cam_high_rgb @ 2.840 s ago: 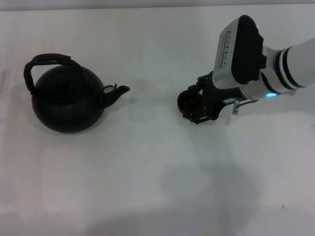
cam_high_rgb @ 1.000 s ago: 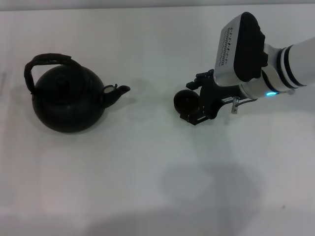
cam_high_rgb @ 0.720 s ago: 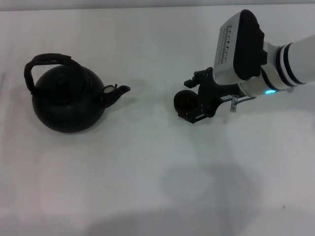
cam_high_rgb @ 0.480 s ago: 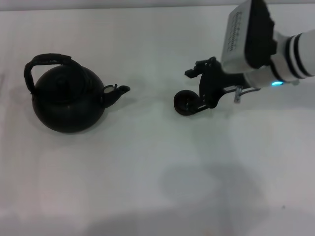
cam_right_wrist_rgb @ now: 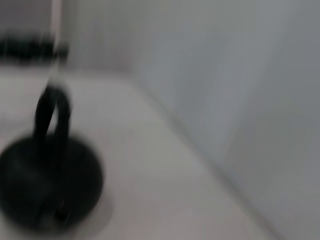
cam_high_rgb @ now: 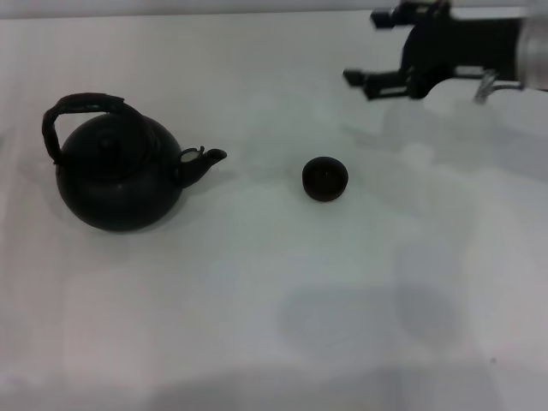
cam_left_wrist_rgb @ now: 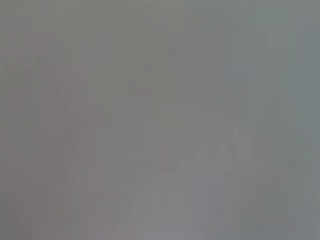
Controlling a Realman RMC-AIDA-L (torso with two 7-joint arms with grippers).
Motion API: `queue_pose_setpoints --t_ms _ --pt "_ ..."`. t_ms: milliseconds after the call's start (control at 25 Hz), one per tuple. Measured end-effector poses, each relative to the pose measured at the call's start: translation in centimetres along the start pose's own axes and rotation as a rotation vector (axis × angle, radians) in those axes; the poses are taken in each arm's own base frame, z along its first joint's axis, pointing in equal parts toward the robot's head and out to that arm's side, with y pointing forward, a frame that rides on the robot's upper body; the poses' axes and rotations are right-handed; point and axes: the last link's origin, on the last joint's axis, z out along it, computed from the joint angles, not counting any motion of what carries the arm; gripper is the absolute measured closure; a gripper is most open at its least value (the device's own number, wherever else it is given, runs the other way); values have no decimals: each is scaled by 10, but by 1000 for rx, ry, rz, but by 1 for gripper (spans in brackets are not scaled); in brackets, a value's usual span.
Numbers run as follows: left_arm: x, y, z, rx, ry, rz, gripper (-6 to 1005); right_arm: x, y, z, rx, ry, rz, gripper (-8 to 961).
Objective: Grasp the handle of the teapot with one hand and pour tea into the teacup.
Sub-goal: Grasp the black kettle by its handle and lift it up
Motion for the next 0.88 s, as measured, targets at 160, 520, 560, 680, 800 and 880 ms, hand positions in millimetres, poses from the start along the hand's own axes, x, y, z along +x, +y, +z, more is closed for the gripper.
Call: queue_pose_setpoints --t_ms 160,520,560,680,800,880 --pt "-2 3 -6 -33 -3 10 169 10 -7 -24 62 -220 44 121" --pt "-3 12 -20 -104 13 12 170 40 -13 -56 228 -460 92 153" --pt "-3 12 -21 -106 16 9 170 43 -13 -57 242 -463 95 157" --pt "-3 15 -27 -115 26 -1 170 47 -14 -62 265 -463 96 168" --pt "-3 17 -31 -126 33 -8 170 49 -14 -66 284 -464 78 179" --pt "-3 19 -34 -141 34 -18 170 51 -14 -67 293 -464 72 186"
